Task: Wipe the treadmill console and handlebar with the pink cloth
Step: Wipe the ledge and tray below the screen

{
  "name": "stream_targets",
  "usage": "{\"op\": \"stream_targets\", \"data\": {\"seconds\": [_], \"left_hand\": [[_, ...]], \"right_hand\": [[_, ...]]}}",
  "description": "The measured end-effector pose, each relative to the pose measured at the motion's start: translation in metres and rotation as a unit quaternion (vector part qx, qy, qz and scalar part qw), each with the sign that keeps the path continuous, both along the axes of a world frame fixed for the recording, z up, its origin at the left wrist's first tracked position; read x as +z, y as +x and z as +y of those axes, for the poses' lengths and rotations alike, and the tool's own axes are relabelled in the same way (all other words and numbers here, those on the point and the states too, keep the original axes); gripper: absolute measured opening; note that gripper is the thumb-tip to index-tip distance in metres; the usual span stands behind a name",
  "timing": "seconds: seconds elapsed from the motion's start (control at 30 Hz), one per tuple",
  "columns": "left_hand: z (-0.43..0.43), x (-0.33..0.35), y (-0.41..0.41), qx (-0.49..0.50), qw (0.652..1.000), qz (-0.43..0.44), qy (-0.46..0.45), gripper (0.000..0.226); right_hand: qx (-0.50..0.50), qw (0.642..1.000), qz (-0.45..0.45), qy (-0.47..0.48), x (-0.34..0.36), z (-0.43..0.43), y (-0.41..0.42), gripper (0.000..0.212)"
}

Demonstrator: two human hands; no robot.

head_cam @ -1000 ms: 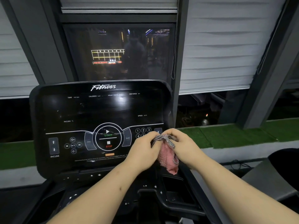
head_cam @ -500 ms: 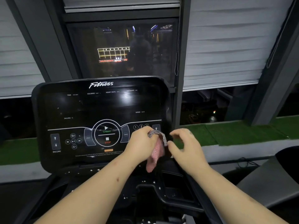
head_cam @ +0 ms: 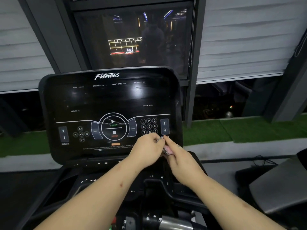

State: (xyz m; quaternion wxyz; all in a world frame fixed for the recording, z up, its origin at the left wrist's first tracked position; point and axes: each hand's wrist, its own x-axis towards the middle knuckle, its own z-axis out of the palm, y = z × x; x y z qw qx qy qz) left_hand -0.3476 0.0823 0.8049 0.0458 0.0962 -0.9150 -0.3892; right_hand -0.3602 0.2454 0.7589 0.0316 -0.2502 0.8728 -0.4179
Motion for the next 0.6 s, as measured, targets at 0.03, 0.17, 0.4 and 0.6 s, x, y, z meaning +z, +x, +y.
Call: {"op": "stream_targets", "data": {"seconds": [0.03,0.17,0.4,0.6], "left_hand": [[-0.002,-0.003,0.002,-0.004,1.000,-0.001,0.005,0.019],[-0.012,-0.010,0.011,-0.002,1.000,0.013,-0.008,0.013],[-0.040,-0.029,0.029,-0.013,0.999,-0.003,-0.050,0.014],[-0.062,-0.053,0.046,-0.054,0.992,-0.056,-0.099,0.017]], "right_hand": [[-0.011,0.999,-0.020,-0.026,-0.002,0.001,-0.001,0.061],[-0.072,0.987,-0.093,-0.105,-0.011,0.006,-0.005,0.043],[-0.154,0.982,-0.094,-0.055,-0.047,0.016,-0.003,0.037],[-0.177,0.983,-0.019,0.046,-0.082,0.000,0.012,0.036]]}}
